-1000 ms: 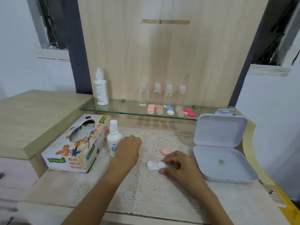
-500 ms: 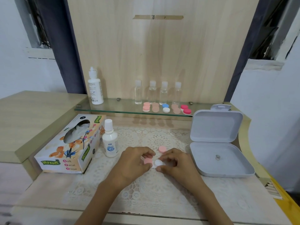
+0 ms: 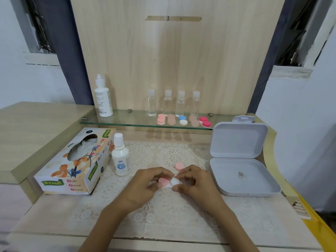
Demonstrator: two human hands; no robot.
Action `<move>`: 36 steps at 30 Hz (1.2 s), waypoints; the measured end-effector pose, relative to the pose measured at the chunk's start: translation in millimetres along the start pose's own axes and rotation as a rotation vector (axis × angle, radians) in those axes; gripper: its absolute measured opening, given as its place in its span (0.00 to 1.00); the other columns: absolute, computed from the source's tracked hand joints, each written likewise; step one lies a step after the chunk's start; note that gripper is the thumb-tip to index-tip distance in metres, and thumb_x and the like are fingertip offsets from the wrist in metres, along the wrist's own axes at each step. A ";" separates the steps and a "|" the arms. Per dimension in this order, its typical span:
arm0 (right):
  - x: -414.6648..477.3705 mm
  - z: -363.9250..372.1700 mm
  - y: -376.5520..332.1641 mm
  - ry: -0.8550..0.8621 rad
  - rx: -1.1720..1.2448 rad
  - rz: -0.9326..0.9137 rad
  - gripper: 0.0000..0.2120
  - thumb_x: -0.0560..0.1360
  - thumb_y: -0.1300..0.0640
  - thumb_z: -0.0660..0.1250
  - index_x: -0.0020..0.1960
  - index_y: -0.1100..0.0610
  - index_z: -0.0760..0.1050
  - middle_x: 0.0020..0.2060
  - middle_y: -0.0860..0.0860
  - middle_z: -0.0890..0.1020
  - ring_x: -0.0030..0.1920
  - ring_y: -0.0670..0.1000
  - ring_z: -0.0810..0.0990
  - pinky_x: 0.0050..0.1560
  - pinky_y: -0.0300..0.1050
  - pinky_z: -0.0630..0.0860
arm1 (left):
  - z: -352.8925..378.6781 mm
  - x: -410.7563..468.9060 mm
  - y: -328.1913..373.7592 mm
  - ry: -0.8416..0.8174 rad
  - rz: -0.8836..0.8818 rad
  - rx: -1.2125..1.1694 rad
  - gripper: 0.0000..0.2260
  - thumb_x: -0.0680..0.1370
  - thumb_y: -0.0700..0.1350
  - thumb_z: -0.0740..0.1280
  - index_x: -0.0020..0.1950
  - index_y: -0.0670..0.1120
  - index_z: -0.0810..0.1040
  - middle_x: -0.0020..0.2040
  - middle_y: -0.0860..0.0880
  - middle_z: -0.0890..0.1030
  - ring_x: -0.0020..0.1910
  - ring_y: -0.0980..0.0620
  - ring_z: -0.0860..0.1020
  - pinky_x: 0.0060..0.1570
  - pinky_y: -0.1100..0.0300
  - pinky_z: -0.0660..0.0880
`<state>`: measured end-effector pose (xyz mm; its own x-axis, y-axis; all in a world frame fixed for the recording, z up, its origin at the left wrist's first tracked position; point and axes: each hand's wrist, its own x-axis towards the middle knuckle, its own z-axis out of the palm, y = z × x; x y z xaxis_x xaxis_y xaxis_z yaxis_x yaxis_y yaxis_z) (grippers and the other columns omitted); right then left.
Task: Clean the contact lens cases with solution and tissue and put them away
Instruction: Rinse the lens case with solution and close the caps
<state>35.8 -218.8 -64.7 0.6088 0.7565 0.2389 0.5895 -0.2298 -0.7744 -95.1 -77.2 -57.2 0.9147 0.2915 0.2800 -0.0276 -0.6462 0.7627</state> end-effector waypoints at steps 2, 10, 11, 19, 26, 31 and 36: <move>0.1 0.3 0.5 0.005 -0.008 -0.007 0.11 0.64 0.54 0.79 0.45 0.50 0.84 0.45 0.42 0.79 0.44 0.39 0.75 0.42 0.32 0.66 | 0.6 -1.3 -4.2 0.014 0.045 -0.017 0.16 0.72 0.35 0.69 0.57 0.50 0.79 0.55 0.54 0.79 0.56 0.57 0.77 0.58 0.65 0.73; 1.3 0.7 -0.3 0.010 -0.038 -0.018 0.12 0.64 0.54 0.79 0.47 0.51 0.84 0.45 0.42 0.79 0.44 0.39 0.74 0.41 0.31 0.66 | 5.3 1.4 -11.6 0.147 -0.008 0.172 0.17 0.68 0.46 0.76 0.55 0.55 0.78 0.47 0.60 0.78 0.51 0.60 0.75 0.53 0.62 0.72; 1.4 0.9 -0.2 0.012 -0.038 -0.019 0.12 0.64 0.54 0.79 0.47 0.51 0.84 0.45 0.42 0.79 0.44 0.39 0.74 0.42 0.31 0.65 | 4.5 1.2 -11.6 0.140 -0.009 0.162 0.18 0.68 0.43 0.76 0.55 0.56 0.78 0.47 0.60 0.79 0.51 0.61 0.75 0.53 0.64 0.72; 1.7 1.4 0.1 0.018 -0.034 -0.023 0.12 0.64 0.54 0.79 0.46 0.51 0.85 0.45 0.42 0.79 0.45 0.39 0.74 0.42 0.31 0.65 | 0.5 -2.6 -10.7 0.112 -0.004 0.260 0.23 0.65 0.66 0.66 0.57 0.60 0.76 0.52 0.63 0.75 0.54 0.65 0.71 0.55 0.69 0.67; 2.2 2.2 1.5 0.003 -0.019 -0.009 0.13 0.64 0.55 0.79 0.48 0.52 0.85 0.47 0.43 0.79 0.47 0.40 0.75 0.43 0.29 0.67 | 5.8 0.5 -10.4 0.196 0.018 0.308 0.16 0.67 0.56 0.70 0.53 0.59 0.77 0.44 0.64 0.77 0.48 0.65 0.72 0.53 0.65 0.66; 2.2 1.9 0.9 0.011 -0.031 -0.014 0.12 0.64 0.55 0.79 0.48 0.52 0.85 0.47 0.42 0.79 0.47 0.39 0.75 0.42 0.29 0.67 | 7.5 1.4 -10.2 0.202 0.009 0.287 0.17 0.68 0.45 0.75 0.54 0.57 0.76 0.44 0.63 0.77 0.48 0.65 0.72 0.53 0.65 0.67; 2.1 2.4 1.3 0.010 -0.030 -0.016 0.13 0.64 0.56 0.79 0.48 0.52 0.85 0.47 0.43 0.79 0.47 0.39 0.75 0.42 0.29 0.66 | 7.7 1.6 -10.4 0.173 -0.012 0.254 0.17 0.69 0.41 0.74 0.52 0.57 0.75 0.44 0.61 0.77 0.48 0.62 0.73 0.51 0.67 0.68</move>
<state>36.5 -216.0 -66.6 0.6047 0.7539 0.2569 0.6144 -0.2362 -0.7528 -90.2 -75.5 -69.1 0.8313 0.4022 0.3837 0.1045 -0.7910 0.6028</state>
